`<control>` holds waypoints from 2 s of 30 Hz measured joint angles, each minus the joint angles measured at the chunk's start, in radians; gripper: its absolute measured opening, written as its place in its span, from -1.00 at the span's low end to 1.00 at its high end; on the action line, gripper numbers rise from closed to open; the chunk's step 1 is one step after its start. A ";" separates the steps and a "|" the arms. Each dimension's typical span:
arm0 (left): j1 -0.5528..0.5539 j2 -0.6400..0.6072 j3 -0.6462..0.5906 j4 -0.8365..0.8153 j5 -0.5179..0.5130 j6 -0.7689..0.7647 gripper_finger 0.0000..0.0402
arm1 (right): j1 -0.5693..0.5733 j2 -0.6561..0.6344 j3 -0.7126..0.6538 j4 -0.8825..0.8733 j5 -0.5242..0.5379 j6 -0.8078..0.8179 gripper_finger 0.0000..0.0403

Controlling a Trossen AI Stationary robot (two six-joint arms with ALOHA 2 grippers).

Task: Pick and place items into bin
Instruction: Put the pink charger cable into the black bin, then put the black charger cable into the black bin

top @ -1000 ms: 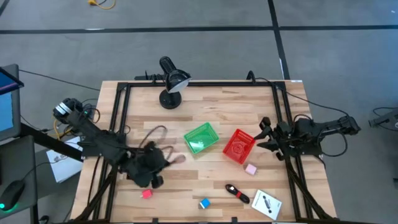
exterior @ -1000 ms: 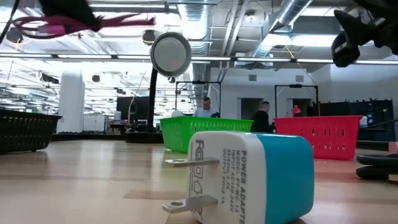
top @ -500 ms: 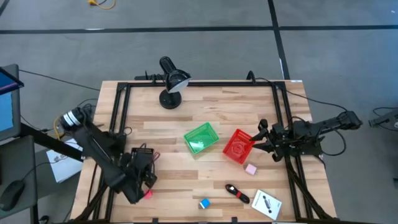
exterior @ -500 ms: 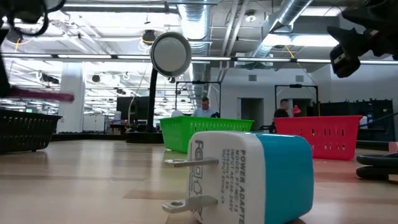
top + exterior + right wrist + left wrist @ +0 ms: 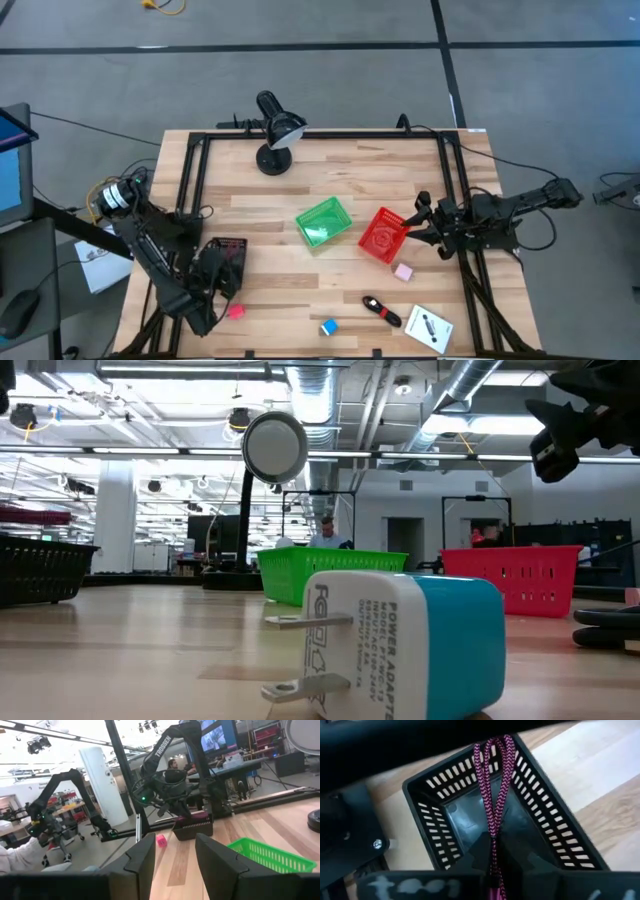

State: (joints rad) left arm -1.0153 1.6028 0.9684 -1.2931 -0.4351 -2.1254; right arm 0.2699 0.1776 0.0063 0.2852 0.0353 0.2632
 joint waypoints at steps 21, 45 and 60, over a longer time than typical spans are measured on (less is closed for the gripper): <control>0.024 0.001 -0.009 0.017 -0.022 0.105 -0.59 | 0.000 0.000 0.000 0.000 0.000 0.000 -0.33; 0.056 -0.019 0.270 -0.278 -0.237 0.326 -0.52 | 0.123 0.414 0.560 -0.160 0.095 -0.306 -0.33; 0.061 -0.019 0.270 -0.278 -0.227 0.349 -0.52 | 0.326 1.287 1.235 -1.384 -0.121 0.564 -0.40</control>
State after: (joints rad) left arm -0.9539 1.5837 1.2388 -1.5712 -0.6617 -1.7768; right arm 0.5957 1.4642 1.2415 -1.0992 -0.0859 0.8275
